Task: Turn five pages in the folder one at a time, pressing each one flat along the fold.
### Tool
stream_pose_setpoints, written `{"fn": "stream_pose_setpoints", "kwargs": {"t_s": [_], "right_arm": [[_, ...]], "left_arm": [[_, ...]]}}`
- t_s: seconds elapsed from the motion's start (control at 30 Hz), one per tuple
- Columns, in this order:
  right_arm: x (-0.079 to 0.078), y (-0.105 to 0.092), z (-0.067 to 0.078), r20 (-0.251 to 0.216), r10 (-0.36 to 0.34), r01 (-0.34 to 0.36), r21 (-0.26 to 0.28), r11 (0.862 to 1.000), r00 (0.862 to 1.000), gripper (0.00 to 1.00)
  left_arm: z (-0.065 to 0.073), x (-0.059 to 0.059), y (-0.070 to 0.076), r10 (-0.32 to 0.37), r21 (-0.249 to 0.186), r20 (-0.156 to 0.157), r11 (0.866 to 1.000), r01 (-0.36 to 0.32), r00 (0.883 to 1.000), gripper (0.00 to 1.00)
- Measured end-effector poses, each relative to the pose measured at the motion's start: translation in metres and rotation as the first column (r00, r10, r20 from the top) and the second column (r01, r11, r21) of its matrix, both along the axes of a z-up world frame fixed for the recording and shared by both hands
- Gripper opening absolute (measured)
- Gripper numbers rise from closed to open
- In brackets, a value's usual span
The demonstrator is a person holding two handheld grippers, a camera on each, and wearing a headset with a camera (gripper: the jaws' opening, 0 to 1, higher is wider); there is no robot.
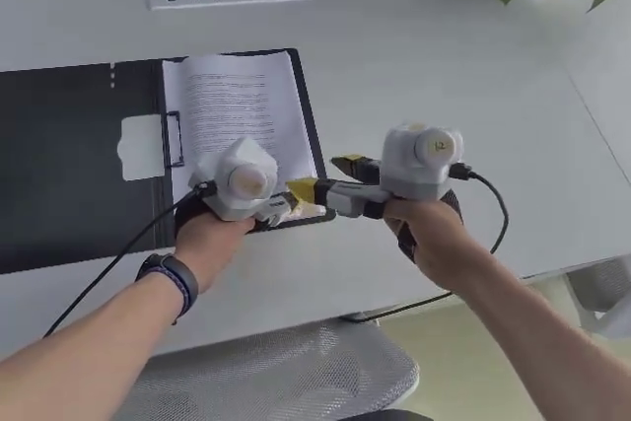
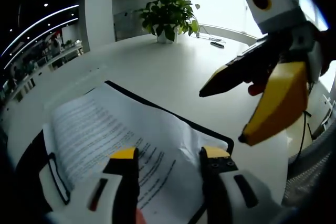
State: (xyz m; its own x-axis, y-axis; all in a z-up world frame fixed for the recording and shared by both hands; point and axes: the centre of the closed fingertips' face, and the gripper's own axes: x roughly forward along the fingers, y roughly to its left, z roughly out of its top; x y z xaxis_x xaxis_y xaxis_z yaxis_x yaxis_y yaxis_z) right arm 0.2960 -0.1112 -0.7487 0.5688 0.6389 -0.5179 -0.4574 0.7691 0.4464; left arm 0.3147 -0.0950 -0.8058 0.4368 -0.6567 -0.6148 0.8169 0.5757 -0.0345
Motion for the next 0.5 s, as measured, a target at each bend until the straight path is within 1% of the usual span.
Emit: {"fn": "stream_pose_setpoints", "kwargs": {"t_s": [0.07,0.13,0.23,0.33,0.37,0.5], "right_arm": [[0.003,0.001,-0.003,-0.007,-0.004,0.004,0.008,1.000,1.000,0.55],[0.008,0.002,-0.007,-0.026,-0.018,0.019,0.036,0.999,0.999,0.53],[0.012,0.003,-0.013,-0.047,-0.030,0.032,0.057,0.998,0.998,0.52],[0.014,0.005,-0.021,-0.069,-0.034,0.038,0.066,0.997,0.997,0.50],[0.015,0.006,-0.023,-0.076,-0.037,0.043,0.077,0.996,0.996,0.49],[0.016,0.010,-0.027,-0.091,-0.043,0.053,0.102,0.993,0.995,0.46]], "left_arm": [[0.000,0.000,0.000,0.000,-0.001,0.001,1.000,0.000,1.000,0.47],[0.000,0.001,0.000,0.001,-0.001,0.000,1.000,-0.001,1.000,0.47],[-0.001,0.001,0.000,0.000,-0.006,-0.001,1.000,0.000,1.000,0.47],[-0.001,0.002,0.000,0.002,-0.006,-0.003,1.000,-0.002,1.000,0.47],[-0.001,0.002,0.000,0.001,-0.006,-0.003,1.000,-0.001,1.000,0.47],[-0.001,0.002,0.000,0.004,-0.007,-0.003,1.000,-0.004,1.000,0.47]]}}
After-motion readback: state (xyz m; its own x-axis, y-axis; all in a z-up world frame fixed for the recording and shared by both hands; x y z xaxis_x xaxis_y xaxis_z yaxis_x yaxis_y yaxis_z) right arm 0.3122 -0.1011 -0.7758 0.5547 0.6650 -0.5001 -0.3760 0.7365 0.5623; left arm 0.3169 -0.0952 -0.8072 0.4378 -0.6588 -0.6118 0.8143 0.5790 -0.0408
